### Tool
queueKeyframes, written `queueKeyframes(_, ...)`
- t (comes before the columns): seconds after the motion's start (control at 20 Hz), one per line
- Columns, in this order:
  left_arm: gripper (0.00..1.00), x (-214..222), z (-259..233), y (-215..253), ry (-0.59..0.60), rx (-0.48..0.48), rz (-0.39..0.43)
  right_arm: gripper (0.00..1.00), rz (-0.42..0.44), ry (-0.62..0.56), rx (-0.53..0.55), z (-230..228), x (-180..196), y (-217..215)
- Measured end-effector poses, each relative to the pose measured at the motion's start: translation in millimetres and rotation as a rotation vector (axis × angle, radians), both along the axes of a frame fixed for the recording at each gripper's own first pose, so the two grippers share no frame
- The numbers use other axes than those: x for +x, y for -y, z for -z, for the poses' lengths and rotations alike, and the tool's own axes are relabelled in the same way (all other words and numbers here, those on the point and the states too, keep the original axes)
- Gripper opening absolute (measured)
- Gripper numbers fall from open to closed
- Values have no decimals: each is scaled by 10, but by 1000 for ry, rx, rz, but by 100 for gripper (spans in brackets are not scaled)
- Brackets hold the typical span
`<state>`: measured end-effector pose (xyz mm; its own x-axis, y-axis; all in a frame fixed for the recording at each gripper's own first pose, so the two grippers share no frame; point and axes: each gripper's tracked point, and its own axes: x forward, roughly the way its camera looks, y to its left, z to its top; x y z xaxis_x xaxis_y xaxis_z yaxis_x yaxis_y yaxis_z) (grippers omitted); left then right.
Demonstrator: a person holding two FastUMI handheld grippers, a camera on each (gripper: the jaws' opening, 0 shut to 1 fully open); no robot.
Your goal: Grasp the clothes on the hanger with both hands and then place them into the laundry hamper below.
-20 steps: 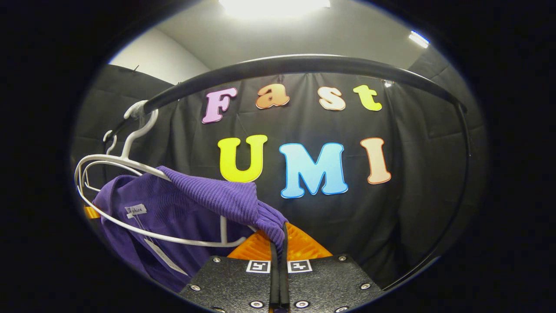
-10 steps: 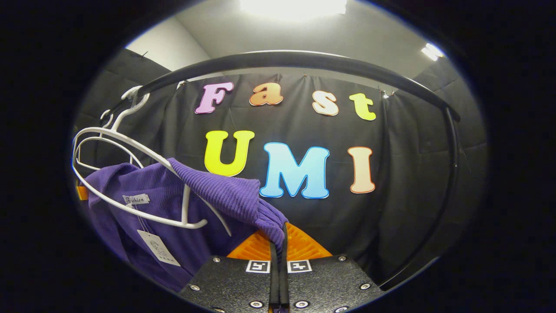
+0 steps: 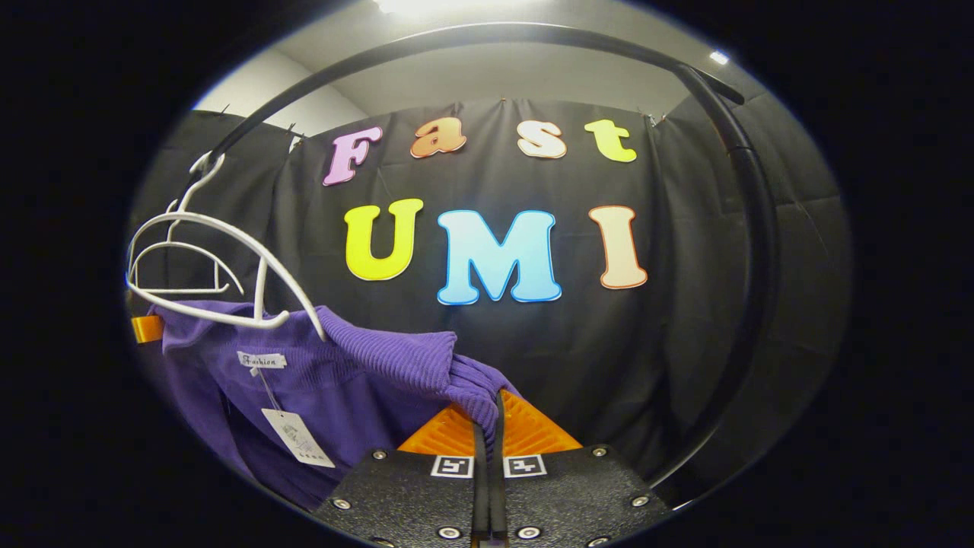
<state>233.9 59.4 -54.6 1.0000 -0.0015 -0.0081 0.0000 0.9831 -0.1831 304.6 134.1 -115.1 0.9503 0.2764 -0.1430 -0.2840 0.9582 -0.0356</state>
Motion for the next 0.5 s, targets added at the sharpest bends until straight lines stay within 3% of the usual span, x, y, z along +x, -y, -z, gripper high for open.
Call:
queueKeyframes(0.05, 5, -36, 3, 35, -5, -1, 1, 0, -2, -1, 3, -2, -79, 77)
queueKeyframes(0.1, 1, -53, 24, 69, -10, 1, 4, 0, 4, 2, 8, -9, -100, 142)
queueKeyframes(0.25, 1, -49, 76, 170, -38, -1, 16, 0, 45, -20, 14, 85, -48, 320)
queueKeyframes(0.35, 1, -173, 74, 270, -50, -12, 30, 0, 65, -46, 47, 106, -218, 427)
queueKeyframes(0.4, 5, -263, 49, 307, -50, -17, 39, 0, 74, -48, 57, 84, -311, 473)
queueKeyframes(0.5, 1, -432, 40, 319, -62, -30, 52, 0, 79, -56, 66, 64, -566, 547)
